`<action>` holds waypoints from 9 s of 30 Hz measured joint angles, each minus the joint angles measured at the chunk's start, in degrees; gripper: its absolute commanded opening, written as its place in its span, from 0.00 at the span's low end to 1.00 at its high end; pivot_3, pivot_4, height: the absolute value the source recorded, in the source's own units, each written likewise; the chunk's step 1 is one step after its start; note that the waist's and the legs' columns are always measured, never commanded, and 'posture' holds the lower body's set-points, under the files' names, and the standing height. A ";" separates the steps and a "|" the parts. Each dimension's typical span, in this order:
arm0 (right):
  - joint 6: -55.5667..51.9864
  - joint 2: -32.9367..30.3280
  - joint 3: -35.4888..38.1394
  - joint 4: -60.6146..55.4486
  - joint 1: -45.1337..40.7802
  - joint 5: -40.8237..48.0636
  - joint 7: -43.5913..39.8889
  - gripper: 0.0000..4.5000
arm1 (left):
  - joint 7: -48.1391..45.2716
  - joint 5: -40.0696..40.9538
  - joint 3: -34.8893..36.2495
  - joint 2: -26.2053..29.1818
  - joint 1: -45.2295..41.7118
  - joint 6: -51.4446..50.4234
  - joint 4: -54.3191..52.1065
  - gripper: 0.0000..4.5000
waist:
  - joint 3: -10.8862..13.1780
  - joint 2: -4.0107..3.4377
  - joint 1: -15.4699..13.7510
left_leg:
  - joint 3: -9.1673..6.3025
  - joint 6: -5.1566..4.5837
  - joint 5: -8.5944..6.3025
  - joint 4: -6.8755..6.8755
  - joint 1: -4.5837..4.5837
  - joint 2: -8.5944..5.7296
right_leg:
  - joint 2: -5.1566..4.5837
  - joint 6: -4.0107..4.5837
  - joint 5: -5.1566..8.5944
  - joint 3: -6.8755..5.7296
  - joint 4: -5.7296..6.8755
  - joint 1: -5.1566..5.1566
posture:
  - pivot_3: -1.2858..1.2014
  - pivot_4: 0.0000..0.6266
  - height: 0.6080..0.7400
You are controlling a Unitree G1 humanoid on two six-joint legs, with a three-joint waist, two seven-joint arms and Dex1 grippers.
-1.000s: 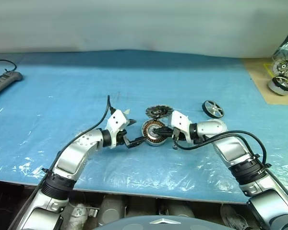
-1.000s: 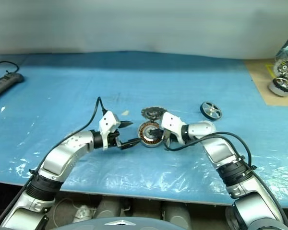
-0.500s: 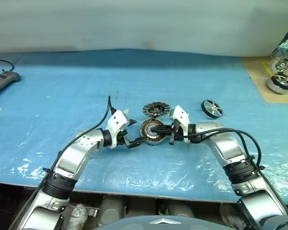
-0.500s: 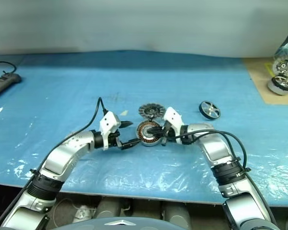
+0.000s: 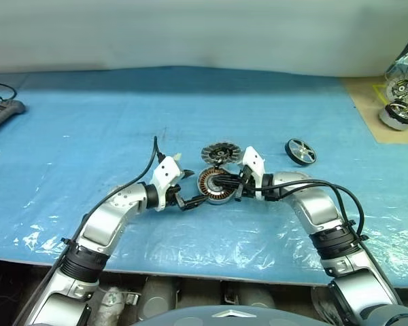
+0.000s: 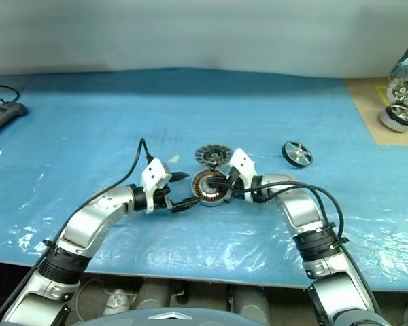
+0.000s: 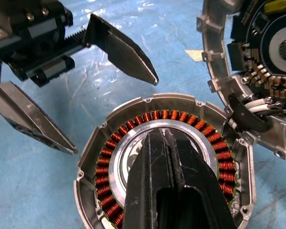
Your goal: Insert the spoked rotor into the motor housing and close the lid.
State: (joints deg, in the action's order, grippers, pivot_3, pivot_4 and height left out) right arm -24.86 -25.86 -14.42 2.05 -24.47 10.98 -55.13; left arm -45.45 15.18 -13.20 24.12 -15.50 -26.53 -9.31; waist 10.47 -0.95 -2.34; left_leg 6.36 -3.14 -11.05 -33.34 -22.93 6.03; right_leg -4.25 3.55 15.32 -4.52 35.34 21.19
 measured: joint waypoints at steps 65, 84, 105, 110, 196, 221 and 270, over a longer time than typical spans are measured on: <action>-11.90 -20.01 32.43 -5.52 11.75 12.68 9.59 0.37 | 1.78 0.08 0.00 -3.16 -1.64 -2.21 -1.32 1.00 | -0.03 -0.06 -0.06 | 0.31 -0.01 -0.03 0.27 0.32 0.21 | 0.04 -0.03 -0.01 -0.04 -0.49 -0.36 | 0.52 0.24 1.00; -11.82 -14.94 26.02 15.95 -2.16 4.55 21.50 0.68 | 2.20 -0.04 -0.52 -3.43 -0.60 -2.25 -1.90 1.00 | -0.02 -0.31 -0.16 | 0.35 -0.05 -0.02 0.07 -0.03 0.21 | 0.03 -0.02 -0.01 -0.04 -0.29 -0.07 | 0.52 0.24 1.00; 3.04 -17.88 15.11 19.63 -2.27 -6.55 13.66 0.68 | 1.66 -0.58 -0.77 -3.01 -2.05 -1.42 0.48 1.00 | -0.02 -0.31 -0.15 | 0.35 -0.06 -0.02 -0.35 0.08 0.25 | 0.03 -0.01 -0.01 -0.01 0.12 -0.15 | 0.52 0.24 1.00; 5.00 -17.85 13.63 20.10 -3.02 -8.78 13.27 0.68 | 0.97 -0.93 -0.83 -2.82 -0.50 0.17 0.59 1.00 | -0.03 -0.28 -0.08 | 0.35 -0.06 -0.02 -0.46 0.21 0.28 | 0.03 -0.01 -0.02 -0.01 0.22 -0.26 | 0.52 0.24 1.00; 4.30 -18.32 6.94 10.69 -1.91 -2.45 -4.88 0.71 | 1.31 -0.23 -0.76 -2.01 -1.83 -2.42 -1.04 1.00 | 0.04 -0.33 -0.16 | 0.35 -0.12 -0.05 -0.76 -0.12 0.35 | 0.03 -0.01 -0.04 -0.04 0.37 -0.04 | 0.52 0.24 1.00; -18.19 -7.72 19.31 -17.17 9.98 21.24 1.54 0.34 | 0.65 -0.16 0.99 -0.41 -2.21 -0.48 2.41 1.00 | 0.06 -0.34 -0.24 | 0.35 -0.12 -0.07 -0.68 -0.15 0.37 | 0.04 -0.01 -0.04 -0.02 0.28 0.00 | 0.52 0.24 1.00; -11.08 -9.85 5.50 -12.53 4.50 11.43 1.27 0.62 | 0.23 -0.55 0.11 -1.29 -2.58 -1.38 2.08 1.00 | 0.07 -0.34 -0.27 | 0.37 -0.08 -0.05 -0.51 -0.14 0.36 | 0.03 -0.02 -0.05 -0.03 0.14 -0.02 | 0.52 0.24 1.00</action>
State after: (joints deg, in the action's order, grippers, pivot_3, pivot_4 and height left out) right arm -35.94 -35.70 -8.92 -10.49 -19.97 22.40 -53.86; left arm -45.22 14.64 -13.09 22.83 -18.07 -27.91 -7.23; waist 10.54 -1.28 -2.61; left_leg 6.73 -3.23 -11.10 -33.85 -23.07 6.39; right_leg -4.22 3.52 15.27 -4.55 35.48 21.16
